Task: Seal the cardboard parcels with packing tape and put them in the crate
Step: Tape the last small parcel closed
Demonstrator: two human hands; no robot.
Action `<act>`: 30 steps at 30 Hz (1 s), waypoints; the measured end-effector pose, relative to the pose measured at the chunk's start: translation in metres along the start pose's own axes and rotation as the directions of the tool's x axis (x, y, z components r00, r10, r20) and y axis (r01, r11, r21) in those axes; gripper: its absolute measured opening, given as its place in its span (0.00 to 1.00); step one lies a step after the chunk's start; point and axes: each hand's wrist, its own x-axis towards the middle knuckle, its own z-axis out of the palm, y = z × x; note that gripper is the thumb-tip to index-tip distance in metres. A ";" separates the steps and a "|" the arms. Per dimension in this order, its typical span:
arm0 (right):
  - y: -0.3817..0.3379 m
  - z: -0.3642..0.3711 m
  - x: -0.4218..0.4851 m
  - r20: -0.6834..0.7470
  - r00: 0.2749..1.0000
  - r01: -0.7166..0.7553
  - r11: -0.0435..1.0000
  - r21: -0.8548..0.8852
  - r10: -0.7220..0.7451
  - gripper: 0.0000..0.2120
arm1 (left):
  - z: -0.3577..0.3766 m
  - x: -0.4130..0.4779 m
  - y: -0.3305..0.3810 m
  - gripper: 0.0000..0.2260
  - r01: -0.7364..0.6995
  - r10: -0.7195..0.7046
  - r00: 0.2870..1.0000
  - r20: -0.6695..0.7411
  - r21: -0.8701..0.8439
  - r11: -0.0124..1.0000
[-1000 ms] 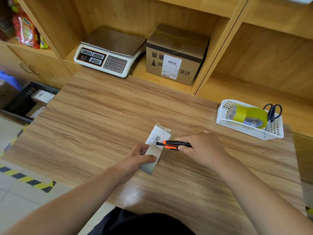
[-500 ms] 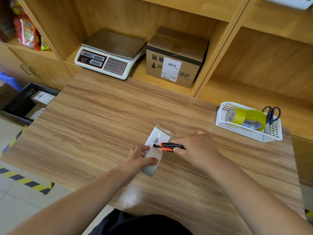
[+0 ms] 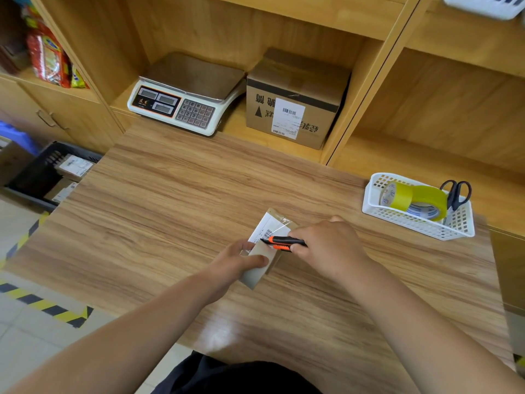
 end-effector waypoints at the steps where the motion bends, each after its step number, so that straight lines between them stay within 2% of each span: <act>1: 0.001 0.001 0.002 0.004 1.000 0.000 1.000 0.002 0.000 0.12 | 0.001 0.001 0.001 0.35 0.009 -0.009 1.000 -0.011 0.003 1.000; 11: 0.005 0.003 0.017 0.015 1.000 0.013 1.000 0.017 -0.013 0.10 | 0.011 0.004 0.013 0.37 0.028 -0.025 0.998 -0.050 0.061 0.998; 15: 0.015 0.005 0.015 -0.028 0.999 -0.018 0.996 0.087 0.021 0.10 | 0.014 0.004 0.020 0.30 0.018 -0.016 0.999 -0.045 0.059 0.998; 18: 0.020 0.004 0.011 0.006 0.999 -0.047 0.988 0.148 0.047 0.09 | 0.015 0.007 0.021 0.28 0.026 -0.024 0.999 -0.038 0.072 0.997; 26: 0.033 0.007 0.001 0.070 0.993 -0.111 0.962 0.251 0.096 0.08 | 0.020 0.011 0.026 0.10 0.022 -0.020 0.999 -0.030 0.076 0.997; 30: 0.039 0.006 -0.009 0.076 0.992 -0.114 0.965 0.234 0.099 0.08 | 0.020 0.012 0.025 0.08 0.023 -0.020 0.999 -0.033 0.082 0.996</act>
